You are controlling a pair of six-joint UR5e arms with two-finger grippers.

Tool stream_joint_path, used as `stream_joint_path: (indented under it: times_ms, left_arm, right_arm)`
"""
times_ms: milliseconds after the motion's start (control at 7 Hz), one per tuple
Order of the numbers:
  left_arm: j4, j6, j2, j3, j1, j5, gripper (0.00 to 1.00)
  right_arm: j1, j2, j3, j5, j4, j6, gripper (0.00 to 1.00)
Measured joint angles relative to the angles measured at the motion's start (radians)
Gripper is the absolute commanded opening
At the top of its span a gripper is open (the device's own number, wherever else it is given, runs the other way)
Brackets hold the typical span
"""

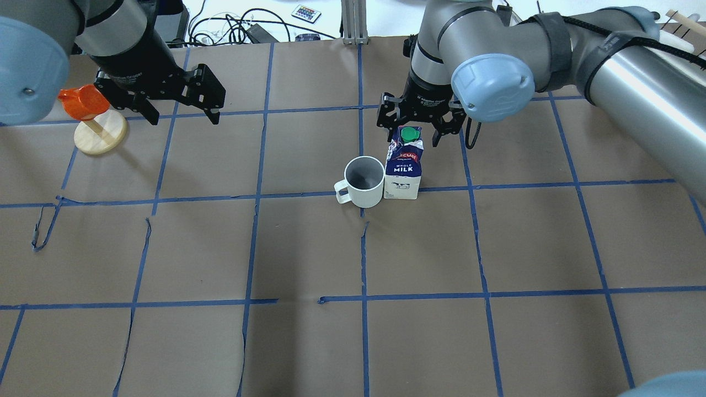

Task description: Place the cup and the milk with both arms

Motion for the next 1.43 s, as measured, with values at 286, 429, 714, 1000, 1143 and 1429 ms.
stream_joint_path:
  times_ms: [286,429,714,1000,1143,1429]
  left_arm:
    - [0.000,0.001,0.001,0.000,0.001,0.001,1.00]
    - [0.000,0.001,0.001,0.000,0.001,0.002,1.00]
    - [0.000,0.002,0.001,0.000,0.003,0.003,1.00]
    - [0.000,0.002,0.001,0.000,0.003,0.003,1.00]
    - [0.000,0.002,0.001,0.000,0.003,0.003,1.00]
    - [0.000,0.002,0.001,-0.001,0.002,0.004,1.00]
  right_arm:
    - [-0.081,-0.071,-0.006,-0.004,0.020,-0.071,1.00]
    - [-0.136,-0.117,-0.004,-0.009,0.053,-0.126,1.00]
    - [-0.194,-0.219,-0.001,-0.145,0.164,-0.164,1.00]
    - [-0.196,-0.274,0.004,-0.240,0.271,-0.165,1.00]
    - [-0.192,-0.284,0.006,-0.242,0.325,-0.166,1.00]
    - [-0.187,-0.296,0.009,-0.193,0.358,-0.170,1.00]
